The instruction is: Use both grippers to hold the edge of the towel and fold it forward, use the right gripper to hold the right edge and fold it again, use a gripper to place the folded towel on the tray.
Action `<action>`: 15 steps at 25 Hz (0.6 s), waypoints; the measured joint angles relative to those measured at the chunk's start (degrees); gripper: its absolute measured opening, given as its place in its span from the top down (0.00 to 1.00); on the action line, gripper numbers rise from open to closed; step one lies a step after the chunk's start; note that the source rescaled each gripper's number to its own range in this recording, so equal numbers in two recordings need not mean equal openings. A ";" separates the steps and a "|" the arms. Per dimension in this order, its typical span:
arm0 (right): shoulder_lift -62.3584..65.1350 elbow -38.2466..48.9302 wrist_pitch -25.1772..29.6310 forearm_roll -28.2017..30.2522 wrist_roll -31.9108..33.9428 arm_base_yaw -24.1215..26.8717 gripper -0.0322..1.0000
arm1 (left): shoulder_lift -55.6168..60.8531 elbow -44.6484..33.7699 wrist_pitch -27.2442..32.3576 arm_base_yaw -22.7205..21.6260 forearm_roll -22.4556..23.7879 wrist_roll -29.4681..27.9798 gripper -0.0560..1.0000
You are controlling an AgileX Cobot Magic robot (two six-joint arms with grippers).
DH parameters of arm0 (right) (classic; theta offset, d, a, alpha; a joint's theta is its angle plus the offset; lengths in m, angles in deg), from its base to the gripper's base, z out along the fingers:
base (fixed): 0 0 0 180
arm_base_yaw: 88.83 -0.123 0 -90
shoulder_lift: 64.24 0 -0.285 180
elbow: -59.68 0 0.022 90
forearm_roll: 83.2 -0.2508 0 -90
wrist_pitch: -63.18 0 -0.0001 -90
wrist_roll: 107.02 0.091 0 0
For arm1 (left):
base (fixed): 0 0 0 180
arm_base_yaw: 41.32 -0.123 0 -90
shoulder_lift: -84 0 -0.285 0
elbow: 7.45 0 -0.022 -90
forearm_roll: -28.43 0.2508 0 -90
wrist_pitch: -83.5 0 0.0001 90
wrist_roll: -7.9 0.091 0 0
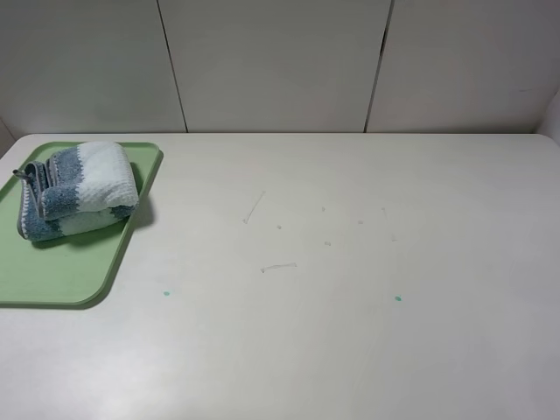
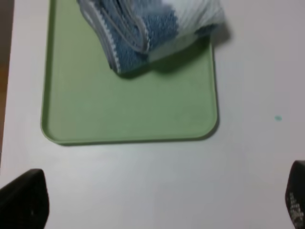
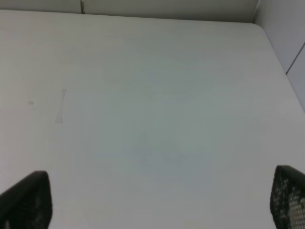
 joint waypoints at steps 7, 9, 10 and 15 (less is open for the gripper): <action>0.00 0.00 0.00 0.00 0.00 0.00 0.00 | 12.42 -4.54 0.00 1.59 -0.44 0.00 0.00; 0.00 0.00 0.00 0.00 0.00 0.00 0.00 | 15.88 -7.36 -0.98 3.32 -0.44 0.00 0.00; 0.00 0.00 0.00 0.00 0.00 0.00 0.00 | 17.25 -8.72 -2.15 4.42 -0.44 0.00 0.00; 0.00 0.00 0.00 0.00 0.00 0.00 0.00 | 23.31 -17.58 -8.89 9.97 -0.38 -0.51 0.00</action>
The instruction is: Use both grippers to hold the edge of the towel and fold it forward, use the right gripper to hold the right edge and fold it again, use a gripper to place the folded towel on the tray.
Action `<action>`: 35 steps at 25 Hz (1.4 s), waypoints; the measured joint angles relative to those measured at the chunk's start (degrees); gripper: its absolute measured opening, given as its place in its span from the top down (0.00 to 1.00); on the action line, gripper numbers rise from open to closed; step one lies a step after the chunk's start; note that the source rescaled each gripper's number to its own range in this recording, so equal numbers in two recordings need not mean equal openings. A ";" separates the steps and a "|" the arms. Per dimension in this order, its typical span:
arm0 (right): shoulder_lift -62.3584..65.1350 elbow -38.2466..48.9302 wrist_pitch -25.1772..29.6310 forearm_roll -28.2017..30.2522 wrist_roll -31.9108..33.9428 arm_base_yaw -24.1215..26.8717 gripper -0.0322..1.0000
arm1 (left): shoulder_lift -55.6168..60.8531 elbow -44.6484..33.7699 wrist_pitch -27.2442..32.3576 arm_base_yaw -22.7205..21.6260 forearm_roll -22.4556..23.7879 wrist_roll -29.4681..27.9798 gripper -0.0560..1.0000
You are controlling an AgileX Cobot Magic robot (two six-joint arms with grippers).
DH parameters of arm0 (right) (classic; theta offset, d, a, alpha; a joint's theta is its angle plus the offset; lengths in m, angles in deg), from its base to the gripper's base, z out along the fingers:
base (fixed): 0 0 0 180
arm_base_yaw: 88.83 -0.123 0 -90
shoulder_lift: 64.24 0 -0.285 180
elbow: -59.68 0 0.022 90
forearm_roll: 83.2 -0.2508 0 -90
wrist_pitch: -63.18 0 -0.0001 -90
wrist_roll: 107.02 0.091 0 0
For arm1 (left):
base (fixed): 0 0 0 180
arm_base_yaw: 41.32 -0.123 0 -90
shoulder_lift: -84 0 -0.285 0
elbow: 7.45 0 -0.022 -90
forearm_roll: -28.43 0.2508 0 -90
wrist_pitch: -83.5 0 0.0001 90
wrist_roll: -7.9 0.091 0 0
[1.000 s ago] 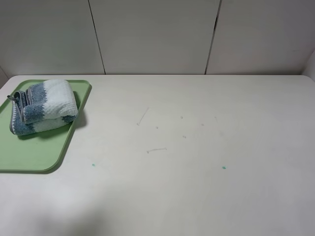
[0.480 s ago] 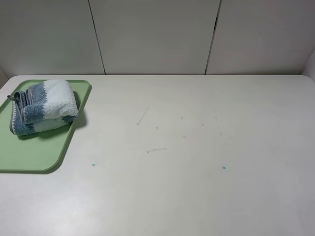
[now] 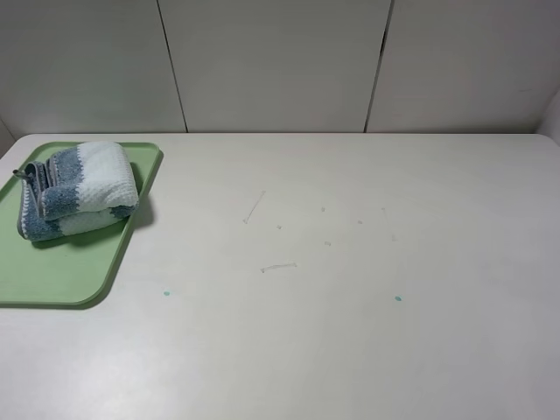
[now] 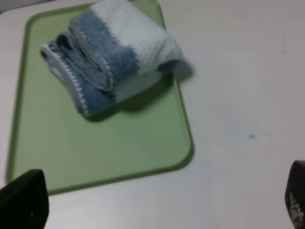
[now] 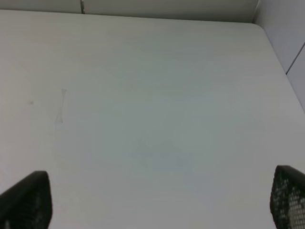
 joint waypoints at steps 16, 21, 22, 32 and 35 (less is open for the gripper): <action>0.00 0.00 0.00 0.00 0.00 0.00 0.00 | 7.20 -4.30 0.91 2.50 1.05 -4.51 0.00; 0.00 0.00 0.00 0.00 0.00 0.00 0.00 | 7.20 -4.30 0.91 2.50 1.23 -4.51 0.00; 0.00 0.00 0.00 0.00 0.00 0.00 0.00 | 7.20 -4.30 0.91 2.50 1.28 -4.51 0.00; 0.00 0.00 0.00 0.00 0.00 0.00 0.00 | 7.20 -4.30 0.91 2.50 1.28 -4.51 0.00; 0.00 0.00 0.00 0.00 0.00 0.00 0.00 | 7.20 -4.30 0.91 2.50 1.28 -4.51 0.00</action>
